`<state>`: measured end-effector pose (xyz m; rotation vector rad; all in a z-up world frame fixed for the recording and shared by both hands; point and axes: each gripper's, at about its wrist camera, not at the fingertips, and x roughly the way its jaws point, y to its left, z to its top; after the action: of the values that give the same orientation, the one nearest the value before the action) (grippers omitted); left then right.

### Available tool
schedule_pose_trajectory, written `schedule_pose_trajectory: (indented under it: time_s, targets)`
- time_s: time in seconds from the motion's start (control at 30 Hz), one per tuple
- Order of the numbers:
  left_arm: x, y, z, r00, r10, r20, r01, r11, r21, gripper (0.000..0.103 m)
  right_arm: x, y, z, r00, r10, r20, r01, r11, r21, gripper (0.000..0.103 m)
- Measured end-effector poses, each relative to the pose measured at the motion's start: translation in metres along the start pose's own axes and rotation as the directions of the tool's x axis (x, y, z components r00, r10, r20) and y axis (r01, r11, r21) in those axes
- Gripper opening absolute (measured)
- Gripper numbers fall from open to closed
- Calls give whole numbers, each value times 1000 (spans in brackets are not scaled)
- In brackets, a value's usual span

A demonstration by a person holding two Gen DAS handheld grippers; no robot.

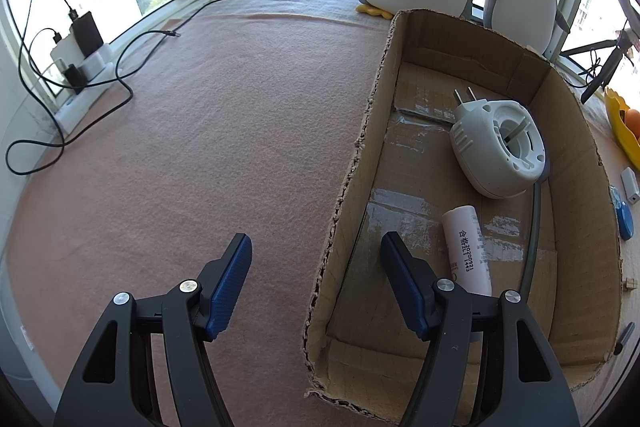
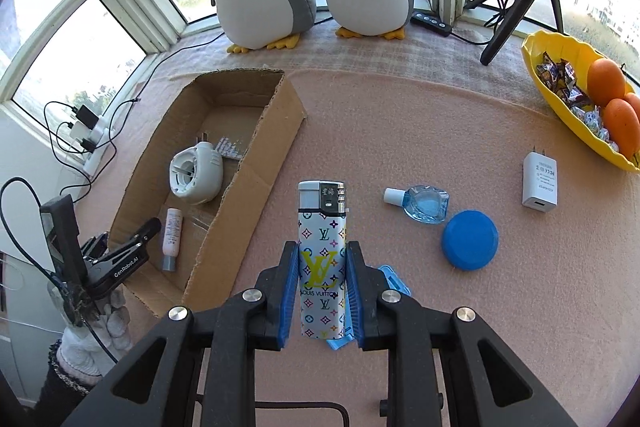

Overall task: Organize rigid objects
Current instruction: 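Carry the lighter into the box and open the right gripper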

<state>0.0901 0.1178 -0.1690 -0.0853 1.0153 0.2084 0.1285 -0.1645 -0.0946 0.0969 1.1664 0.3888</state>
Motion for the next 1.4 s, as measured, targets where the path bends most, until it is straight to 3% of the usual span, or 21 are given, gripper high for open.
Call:
schedule_pose_trajectory:
  time_s: [0.27, 0.5, 0.7, 1.3, 1.37, 1.4]
  targets:
    - [0, 0, 0, 1000, -1, 0, 1, 1000, 0, 68, 13, 47, 9, 993, 116, -1, -116, 993, -4, 21]
    - [1, 0, 0, 1000, -4, 1, 4, 1000, -1, 68, 37, 82, 11, 985, 169, -32, -170, 985, -12, 21]
    - [1, 0, 0, 1000, -4, 1, 4, 1000, -1, 68, 58, 97, 9, 981, 180, -66, -181, 983, -7, 21]
    - [2, -3, 0, 1000, -7, 0, 7, 1000, -5, 68, 83, 114, -5, 988, 113, -109, -122, 990, -74, 21]
    - [2, -3, 0, 1000, -7, 0, 7, 1000, -6, 68, 82, 113, -5, 989, 105, -103, -114, 991, -76, 25]
    - [1, -2, 0, 1000, -7, 1, 7, 1000, -5, 68, 82, 114, -5, 988, 110, -105, -118, 990, -73, 33]
